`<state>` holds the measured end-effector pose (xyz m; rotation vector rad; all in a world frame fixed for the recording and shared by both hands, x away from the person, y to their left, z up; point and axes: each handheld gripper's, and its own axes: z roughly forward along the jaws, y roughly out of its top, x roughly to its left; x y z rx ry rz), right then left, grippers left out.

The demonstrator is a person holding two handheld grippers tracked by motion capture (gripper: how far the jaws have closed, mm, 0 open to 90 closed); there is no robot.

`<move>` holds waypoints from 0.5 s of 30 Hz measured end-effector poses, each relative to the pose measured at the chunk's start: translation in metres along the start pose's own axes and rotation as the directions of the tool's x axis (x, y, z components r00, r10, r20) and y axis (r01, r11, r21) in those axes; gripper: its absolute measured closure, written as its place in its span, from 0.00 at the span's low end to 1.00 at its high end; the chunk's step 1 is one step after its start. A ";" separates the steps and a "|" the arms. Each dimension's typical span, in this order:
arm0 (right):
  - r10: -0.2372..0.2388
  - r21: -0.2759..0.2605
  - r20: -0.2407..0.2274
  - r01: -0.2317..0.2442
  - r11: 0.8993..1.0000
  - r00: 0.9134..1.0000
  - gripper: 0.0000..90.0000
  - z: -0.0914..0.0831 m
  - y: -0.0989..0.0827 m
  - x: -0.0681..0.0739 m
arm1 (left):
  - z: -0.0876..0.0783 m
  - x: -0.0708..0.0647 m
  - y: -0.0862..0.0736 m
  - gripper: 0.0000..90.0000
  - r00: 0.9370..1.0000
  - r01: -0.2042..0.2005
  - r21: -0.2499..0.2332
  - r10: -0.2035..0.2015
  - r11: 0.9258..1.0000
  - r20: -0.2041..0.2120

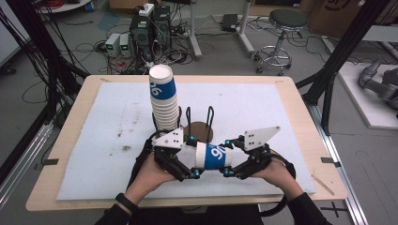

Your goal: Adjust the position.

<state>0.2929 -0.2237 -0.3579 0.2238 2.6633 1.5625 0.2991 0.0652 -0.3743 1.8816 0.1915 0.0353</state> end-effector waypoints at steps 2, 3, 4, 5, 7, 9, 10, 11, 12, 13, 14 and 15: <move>0.025 -0.057 -0.003 -0.025 0.998 1.000 0.33 -0.004 -0.003 -0.003 | 0.000 0.002 -0.003 0.08 0.999 0.034 -0.056 -0.034 0.998 0.008; 0.032 -0.068 -0.007 -0.032 0.997 0.999 0.33 -0.006 -0.003 -0.004 | 0.000 0.003 -0.004 0.08 0.999 0.049 -0.078 -0.048 0.996 0.018; 0.035 -0.088 -0.010 -0.036 0.995 0.999 0.33 -0.007 -0.003 -0.005 | 0.001 0.004 -0.004 0.08 0.998 0.064 -0.099 -0.062 0.993 0.029; 0.038 -0.101 -0.011 -0.038 0.994 0.999 0.33 -0.008 -0.004 -0.005 | 0.001 0.005 -0.005 0.08 0.997 0.073 -0.108 -0.069 0.992 0.040; 0.039 -0.117 -0.022 -0.042 0.992 0.999 0.33 -0.008 -0.004 -0.004 | 0.002 0.005 -0.004 0.08 0.995 0.086 -0.136 -0.079 0.987 0.056; 0.038 -0.120 -0.022 -0.041 0.992 0.999 0.33 -0.007 -0.003 -0.003 | 0.004 0.006 -0.003 0.08 0.994 0.095 -0.154 -0.085 0.984 0.070; 0.039 -0.120 -0.027 -0.042 0.992 0.999 0.33 -0.007 -0.003 -0.003 | 0.004 0.006 -0.003 0.09 0.994 0.094 -0.156 -0.084 0.983 0.069; 0.039 -0.120 -0.028 -0.042 0.992 0.999 0.33 -0.006 -0.004 -0.003 | 0.003 0.007 -0.002 0.12 0.993 0.089 -0.161 -0.076 0.983 0.086; 0.038 -0.122 -0.028 -0.041 0.992 0.999 0.33 -0.006 -0.004 -0.003 | 0.003 0.007 -0.002 0.19 0.993 0.086 -0.168 -0.070 0.982 0.096; 0.037 -0.127 -0.026 -0.040 0.991 0.999 0.33 -0.006 -0.005 -0.003 | 0.002 0.007 -0.001 0.19 0.993 0.087 -0.163 -0.071 0.983 0.097; 0.039 -0.126 -0.029 -0.042 0.991 0.999 0.33 -0.006 -0.005 -0.003 | 0.002 0.007 -0.001 0.20 0.993 0.082 -0.157 -0.067 0.984 0.095; 0.041 -0.122 -0.031 -0.044 0.992 0.999 0.33 -0.006 -0.005 -0.004 | 0.002 0.006 0.001 0.21 0.994 0.073 -0.147 -0.060 0.986 0.092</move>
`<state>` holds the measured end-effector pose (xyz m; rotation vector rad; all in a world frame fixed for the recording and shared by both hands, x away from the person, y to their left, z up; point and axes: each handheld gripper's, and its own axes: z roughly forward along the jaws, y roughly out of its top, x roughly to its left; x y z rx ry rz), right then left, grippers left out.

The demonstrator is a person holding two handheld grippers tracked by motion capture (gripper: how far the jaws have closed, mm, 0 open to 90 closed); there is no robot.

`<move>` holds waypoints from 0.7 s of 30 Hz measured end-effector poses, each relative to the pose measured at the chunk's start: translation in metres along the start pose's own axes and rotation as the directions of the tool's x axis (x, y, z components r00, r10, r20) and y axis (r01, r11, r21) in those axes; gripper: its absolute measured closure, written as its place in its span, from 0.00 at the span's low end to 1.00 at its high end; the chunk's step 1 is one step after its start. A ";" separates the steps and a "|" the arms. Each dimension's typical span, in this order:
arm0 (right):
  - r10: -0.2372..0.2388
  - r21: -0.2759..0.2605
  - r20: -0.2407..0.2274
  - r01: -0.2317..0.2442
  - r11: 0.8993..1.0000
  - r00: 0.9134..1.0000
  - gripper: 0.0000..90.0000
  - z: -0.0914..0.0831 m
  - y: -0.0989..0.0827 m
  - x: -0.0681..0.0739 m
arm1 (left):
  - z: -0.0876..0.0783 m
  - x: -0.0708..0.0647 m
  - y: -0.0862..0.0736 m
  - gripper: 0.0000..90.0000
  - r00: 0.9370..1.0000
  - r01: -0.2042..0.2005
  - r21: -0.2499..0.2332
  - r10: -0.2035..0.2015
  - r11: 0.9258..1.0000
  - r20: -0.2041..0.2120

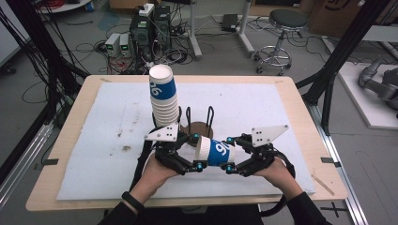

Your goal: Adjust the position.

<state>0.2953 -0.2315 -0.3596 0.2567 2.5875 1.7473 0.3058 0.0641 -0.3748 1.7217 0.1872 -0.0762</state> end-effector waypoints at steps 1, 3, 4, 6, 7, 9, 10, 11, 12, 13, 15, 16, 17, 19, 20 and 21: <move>0.000 0.004 0.001 0.000 1.000 1.000 0.33 0.000 0.000 0.000 | 0.000 -0.001 0.001 0.21 1.000 -0.002 0.011 0.002 1.000 -0.002; -0.002 0.013 0.004 0.002 1.000 1.000 0.33 0.001 -0.001 0.000 | 0.000 -0.002 0.004 0.22 1.000 -0.022 0.049 0.023 0.999 -0.008; -0.001 0.024 0.011 0.001 1.000 1.000 0.32 0.001 -0.001 0.001 | 0.000 -0.002 0.006 0.22 0.999 -0.037 0.073 0.039 0.997 -0.019; -0.013 0.050 0.033 0.012 0.999 0.999 0.26 0.001 0.001 0.000 | 0.001 -0.004 0.010 0.23 0.997 -0.068 0.136 0.072 0.988 -0.029; -0.013 0.070 0.037 0.011 0.997 0.999 0.25 0.000 0.002 0.001 | 0.001 -0.005 0.012 0.23 0.996 -0.078 0.169 0.086 0.983 -0.037; -0.049 0.128 0.058 0.042 0.991 0.997 0.25 0.000 0.006 0.004 | 0.002 -0.006 0.015 0.23 0.994 -0.090 0.217 0.101 0.972 -0.040; -0.064 0.153 0.056 0.055 0.987 0.996 0.25 0.001 0.007 0.005 | 0.003 -0.006 0.016 0.23 0.992 -0.103 0.250 0.117 0.963 -0.043; -0.083 0.179 0.059 0.071 0.981 0.995 0.25 0.003 0.008 0.006 | 0.004 -0.007 0.017 0.23 0.990 -0.113 0.276 0.131 0.954 -0.050; -0.096 0.199 0.068 0.081 0.977 0.993 0.24 0.004 0.009 0.007 | 0.005 -0.008 0.018 0.23 0.988 -0.121 0.305 0.144 0.945 -0.053; -0.108 0.224 0.066 0.090 0.970 0.992 0.24 0.007 0.009 0.009 | 0.006 -0.009 0.019 0.23 0.985 -0.134 0.329 0.161 0.935 -0.055; -0.125 0.266 0.064 0.104 0.958 0.990 0.24 0.015 0.007 0.010 | 0.009 -0.011 0.022 0.24 0.982 -0.152 0.354 0.181 0.923 -0.049; -0.125 0.286 0.064 0.102 0.953 0.990 0.24 0.019 0.006 0.011 | 0.010 -0.012 0.023 0.24 0.981 -0.158 0.356 0.187 0.921 -0.048; -0.125 0.289 0.063 0.102 0.952 0.990 0.24 0.022 0.004 0.010 | 0.011 -0.013 0.023 0.24 0.981 -0.162 0.355 0.190 0.921 -0.045; -0.109 0.299 0.066 0.084 0.951 0.992 0.24 0.026 0.002 0.009 | 0.012 -0.014 0.025 0.24 0.980 -0.168 0.356 0.194 0.919 -0.038; -0.112 0.304 0.072 0.085 0.949 0.991 0.24 0.028 0.001 0.009 | 0.012 -0.015 0.026 0.24 0.979 -0.172 0.358 0.198 0.918 -0.036; -0.113 0.306 0.076 0.084 0.948 0.991 0.24 0.029 0.001 0.008 | 0.012 -0.015 0.026 0.24 0.979 -0.174 0.357 0.199 0.918 -0.036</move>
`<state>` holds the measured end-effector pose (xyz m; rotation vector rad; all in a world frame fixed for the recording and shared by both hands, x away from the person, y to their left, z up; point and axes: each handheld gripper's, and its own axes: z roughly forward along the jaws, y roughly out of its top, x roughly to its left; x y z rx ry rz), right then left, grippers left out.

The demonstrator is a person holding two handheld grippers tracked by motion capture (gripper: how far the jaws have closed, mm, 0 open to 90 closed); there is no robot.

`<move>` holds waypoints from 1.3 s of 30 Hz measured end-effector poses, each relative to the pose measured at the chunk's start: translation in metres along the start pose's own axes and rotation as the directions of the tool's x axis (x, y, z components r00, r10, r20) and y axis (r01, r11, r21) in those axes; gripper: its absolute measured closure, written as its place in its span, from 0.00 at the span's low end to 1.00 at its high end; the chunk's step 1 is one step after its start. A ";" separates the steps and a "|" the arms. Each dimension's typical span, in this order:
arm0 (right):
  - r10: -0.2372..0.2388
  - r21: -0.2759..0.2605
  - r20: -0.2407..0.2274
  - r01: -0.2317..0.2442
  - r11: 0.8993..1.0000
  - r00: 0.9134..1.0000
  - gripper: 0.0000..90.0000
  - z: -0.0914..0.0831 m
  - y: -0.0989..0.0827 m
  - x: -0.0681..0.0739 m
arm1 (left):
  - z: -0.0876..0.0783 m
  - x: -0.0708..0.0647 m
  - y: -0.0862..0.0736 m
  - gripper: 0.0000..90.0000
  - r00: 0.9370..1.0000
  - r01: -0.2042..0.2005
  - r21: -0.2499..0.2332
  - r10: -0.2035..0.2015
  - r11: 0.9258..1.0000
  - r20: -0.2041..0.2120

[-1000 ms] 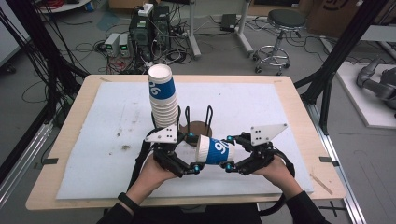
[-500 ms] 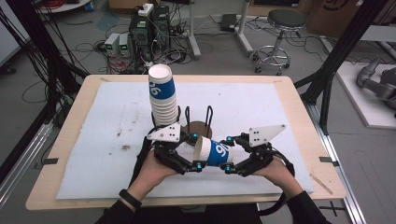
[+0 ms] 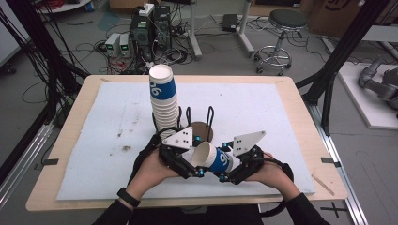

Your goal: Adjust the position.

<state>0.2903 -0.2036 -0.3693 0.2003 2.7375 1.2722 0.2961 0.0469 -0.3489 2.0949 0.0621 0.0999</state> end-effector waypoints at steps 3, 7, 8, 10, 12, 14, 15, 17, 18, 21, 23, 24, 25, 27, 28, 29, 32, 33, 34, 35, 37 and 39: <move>-0.007 -0.025 -0.019 0.006 1.000 1.000 0.32 -0.001 -0.001 0.000 | -0.001 0.001 0.001 0.24 1.000 -0.001 0.005 0.001 1.000 0.000; -0.009 -0.040 -0.025 0.008 0.999 1.000 0.33 -0.002 -0.001 0.000 | -0.001 0.001 0.001 0.20 1.000 0.007 -0.028 -0.007 1.000 -0.001; -0.011 -0.051 -0.026 0.009 0.999 1.000 0.33 -0.002 -0.002 -0.001 | -0.001 0.001 0.000 0.20 1.000 0.019 -0.055 -0.019 0.998 -0.001; 0.002 -0.076 -0.035 -0.004 0.997 0.999 0.33 -0.004 -0.002 -0.001 | -0.002 0.001 -0.001 0.17 0.999 0.035 -0.112 -0.036 0.993 -0.006; 0.012 -0.114 -0.038 -0.016 0.993 0.999 0.33 -0.007 -0.004 -0.003 | -0.003 0.002 -0.004 0.11 0.998 0.061 -0.168 -0.062 0.984 -0.004; 0.034 -0.157 -0.046 -0.040 0.987 0.998 0.33 -0.010 -0.006 -0.005 | -0.003 0.003 -0.006 0.09 0.996 0.091 -0.235 -0.092 0.968 0.006; 0.043 -0.176 -0.048 -0.051 0.983 0.998 0.33 -0.011 -0.007 -0.005 | -0.003 0.004 -0.009 0.08 0.993 0.118 -0.291 -0.116 0.950 0.022; 0.066 -0.229 -0.063 -0.079 0.970 0.996 0.33 -0.013 -0.009 -0.007 | -0.001 0.005 -0.011 0.08 0.990 0.138 -0.328 -0.132 0.934 0.040; 0.068 -0.258 -0.063 -0.082 0.963 0.996 0.33 -0.013 -0.010 -0.008 | -0.001 0.005 -0.011 0.08 0.990 0.141 -0.336 -0.134 0.931 0.043; 0.092 -0.281 -0.079 -0.111 0.953 0.993 0.33 -0.012 -0.011 -0.008 | 0.003 0.005 -0.010 0.08 0.988 0.154 -0.357 -0.141 0.921 0.061; 0.088 -0.276 -0.079 -0.107 0.955 0.993 0.33 -0.010 -0.010 -0.007 | 0.003 0.006 -0.009 0.11 0.988 0.154 -0.364 -0.141 0.919 0.062; 0.083 -0.278 -0.077 -0.101 0.955 0.994 0.33 -0.009 -0.010 -0.007 | 0.003 0.006 -0.009 0.16 0.988 0.154 -0.369 -0.143 0.917 0.058; 0.085 -0.273 -0.083 -0.104 0.956 0.993 0.33 -0.009 -0.010 -0.006 | 0.002 0.006 -0.009 0.19 0.989 0.150 -0.372 -0.139 0.916 0.056; 0.085 -0.279 -0.076 -0.103 0.955 0.993 0.33 -0.009 -0.010 -0.006 | 0.001 0.007 -0.009 0.21 0.989 0.151 -0.367 -0.139 0.918 0.058; 0.085 -0.279 -0.074 -0.103 0.955 0.994 0.33 -0.010 -0.010 -0.006 | 0.001 0.007 -0.008 0.22 0.989 0.151 -0.360 -0.139 0.921 0.057; 0.080 -0.279 -0.070 -0.096 0.955 0.994 0.33 -0.009 -0.010 -0.006 | 0.001 0.007 -0.008 0.22 0.989 0.146 -0.355 -0.136 0.923 0.054; 0.074 -0.263 -0.066 -0.089 0.961 0.995 0.32 -0.009 -0.010 -0.005 | 0.001 0.006 -0.005 0.24 0.992 0.125 -0.317 -0.116 0.940 0.047; 0.067 -0.245 -0.052 -0.078 0.966 0.996 0.31 -0.010 -0.008 -0.005 | 0.000 0.006 -0.004 0.24 0.993 0.119 -0.304 -0.112 0.945 0.041; 0.060 -0.231 -0.044 -0.069 0.971 0.997 0.29 -0.010 -0.007 -0.004 | 0.000 0.005 -0.002 0.24 0.994 0.110 -0.284 -0.105 0.953 0.031; 0.059 -0.209 -0.034 -0.065 0.976 0.998 0.28 -0.012 -0.005 -0.003 | -0.001 0.005 0.000 0.24 0.996 0.090 -0.254 -0.089 0.963 0.017; 0.034 -0.181 -0.011 -0.036 0.983 0.999 0.25 -0.014 -0.001 -0.001 | -0.002 0.004 0.003 0.24 0.997 0.074 -0.207 -0.077 0.976 -0.006; 0.020 -0.143 0.010 -0.019 0.990 1.000 0.25 -0.014 0.001 0.001 | -0.003 0.003 0.007 0.24 0.998 0.045 -0.154 -0.049 0.987 -0.025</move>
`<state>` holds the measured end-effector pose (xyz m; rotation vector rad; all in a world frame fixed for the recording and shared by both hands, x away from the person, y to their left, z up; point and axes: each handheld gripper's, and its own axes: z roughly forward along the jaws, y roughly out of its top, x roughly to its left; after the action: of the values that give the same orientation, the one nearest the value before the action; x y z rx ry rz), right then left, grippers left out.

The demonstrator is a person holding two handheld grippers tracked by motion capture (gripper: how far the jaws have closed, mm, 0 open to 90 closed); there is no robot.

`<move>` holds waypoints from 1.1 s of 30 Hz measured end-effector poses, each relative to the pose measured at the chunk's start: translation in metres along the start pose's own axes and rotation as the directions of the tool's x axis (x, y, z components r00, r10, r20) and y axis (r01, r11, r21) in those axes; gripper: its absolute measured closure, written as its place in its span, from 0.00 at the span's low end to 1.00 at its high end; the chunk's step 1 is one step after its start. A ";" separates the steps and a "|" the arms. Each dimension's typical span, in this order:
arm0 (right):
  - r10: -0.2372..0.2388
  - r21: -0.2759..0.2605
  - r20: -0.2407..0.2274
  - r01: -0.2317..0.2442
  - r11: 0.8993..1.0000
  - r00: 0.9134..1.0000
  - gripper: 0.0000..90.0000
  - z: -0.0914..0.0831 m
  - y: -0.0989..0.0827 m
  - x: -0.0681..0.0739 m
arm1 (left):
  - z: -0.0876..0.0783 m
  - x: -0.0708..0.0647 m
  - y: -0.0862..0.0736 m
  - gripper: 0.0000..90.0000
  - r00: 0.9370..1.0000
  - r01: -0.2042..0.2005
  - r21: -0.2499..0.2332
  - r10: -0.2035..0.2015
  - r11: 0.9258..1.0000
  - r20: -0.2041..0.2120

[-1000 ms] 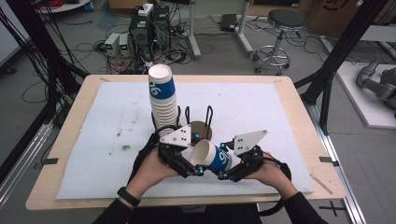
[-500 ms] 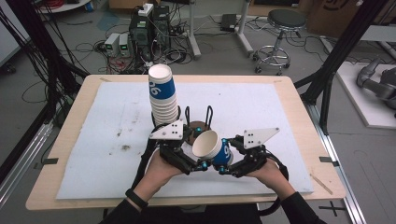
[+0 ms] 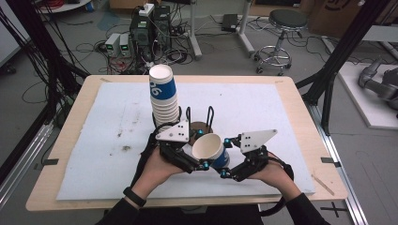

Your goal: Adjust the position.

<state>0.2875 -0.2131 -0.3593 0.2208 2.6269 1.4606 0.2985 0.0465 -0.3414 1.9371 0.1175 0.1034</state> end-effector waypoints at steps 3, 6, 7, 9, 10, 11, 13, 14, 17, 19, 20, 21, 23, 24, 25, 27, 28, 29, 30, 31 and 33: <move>-0.021 0.038 0.022 0.020 0.999 1.000 0.24 0.006 -0.001 0.002 | 0.001 -0.003 0.006 0.25 0.999 -0.044 0.087 0.045 0.995 -0.011; -0.026 0.056 0.016 0.025 0.998 1.000 0.24 0.013 -0.003 0.003 | 0.002 -0.006 0.011 0.25 0.996 -0.088 0.144 0.091 0.986 -0.014; -0.018 0.062 0.012 0.018 0.998 1.000 0.25 0.017 -0.005 0.004 | 0.002 -0.007 0.013 0.25 0.995 -0.093 0.146 0.096 0.985 -0.013; 0.002 0.052 0.010 -0.002 0.999 1.000 0.26 0.021 -0.007 0.004 | 0.003 -0.008 0.015 0.25 0.996 -0.093 0.131 0.094 0.987 -0.004; 0.014 0.038 -0.001 -0.014 0.999 1.000 0.30 0.022 -0.008 0.003 | 0.003 -0.008 0.016 0.25 0.996 -0.090 0.120 0.090 0.989 0.002; 0.014 0.024 -0.005 -0.014 1.000 1.000 0.33 0.023 -0.008 0.002 | 0.003 -0.008 0.016 0.24 0.996 -0.085 0.109 0.085 0.990 0.001; 0.024 -0.014 -0.015 -0.024 1.000 1.000 0.33 0.021 -0.009 0.002 | 0.002 -0.007 0.015 0.20 0.999 -0.050 0.025 0.050 0.998 -0.003; 0.038 -0.051 -0.027 -0.040 0.998 0.999 0.33 0.019 -0.009 0.002 | 0.002 -0.006 0.013 0.19 1.000 -0.029 -0.032 0.029 0.999 -0.001; 0.046 -0.122 -0.038 -0.050 0.991 0.998 0.33 0.016 -0.009 0.000 | 0.003 -0.005 0.008 0.16 0.999 0.028 -0.151 -0.023 0.988 0.035; 0.058 -0.150 -0.048 -0.065 0.987 0.997 0.33 0.016 -0.010 0.001 | 0.004 -0.005 0.007 0.16 0.997 0.067 -0.204 -0.056 0.977 0.060; 0.065 -0.164 -0.055 -0.073 0.984 0.996 0.33 0.016 -0.011 0.001 | 0.005 -0.004 0.006 0.16 0.995 0.078 -0.222 -0.063 0.972 0.072; 0.072 -0.178 -0.061 -0.082 0.981 0.996 0.33 0.016 -0.011 0.002 | 0.005 -0.005 0.006 0.16 0.996 0.076 -0.232 -0.062 0.970 0.070; 0.084 -0.202 -0.068 -0.096 0.975 0.994 0.33 0.017 -0.011 0.002 | 0.007 -0.005 0.006 0.16 0.996 0.071 -0.254 -0.056 0.965 0.065; 0.090 -0.214 -0.071 -0.103 0.971 0.993 0.33 0.017 -0.011 0.002 | 0.008 -0.004 0.006 0.16 0.996 0.068 -0.262 -0.052 0.963 0.066; 0.096 -0.227 -0.081 -0.112 0.967 0.992 0.33 0.017 -0.011 0.002 | 0.009 -0.005 0.007 0.16 0.996 0.074 -0.266 -0.060 0.961 0.061; 0.100 -0.239 -0.085 -0.118 0.964 0.991 0.33 0.017 -0.011 0.002 | 0.010 -0.004 0.007 0.17 0.997 0.069 -0.277 -0.055 0.958 0.057; 0.102 -0.242 -0.088 -0.120 0.963 0.991 0.33 0.017 -0.011 0.002 | 0.010 -0.004 0.007 0.18 0.997 0.068 -0.284 -0.054 0.956 0.058; 0.107 -0.246 -0.091 -0.127 0.961 0.990 0.33 0.017 -0.011 0.002 | 0.011 -0.004 0.007 0.20 0.996 0.071 -0.288 -0.054 0.955 0.066; 0.113 -0.252 -0.093 -0.133 0.959 0.989 0.33 0.017 -0.012 0.002 | 0.011 -0.004 0.007 0.21 0.996 0.071 -0.289 -0.055 0.955 0.065; 0.117 -0.256 -0.095 -0.138 0.957 0.989 0.33 0.017 -0.012 0.002 | 0.011 -0.004 0.008 0.22 0.996 0.077 -0.288 -0.061 0.954 0.065; 0.121 -0.266 -0.096 -0.142 0.953 0.988 0.33 0.017 -0.013 0.002 | 0.011 -0.003 0.009 0.23 0.996 0.075 -0.284 -0.058 0.956 0.067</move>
<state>0.2880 -0.2052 -0.3799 0.3199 2.4718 1.8911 0.2967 0.0327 -0.3374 1.6433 0.1220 0.0174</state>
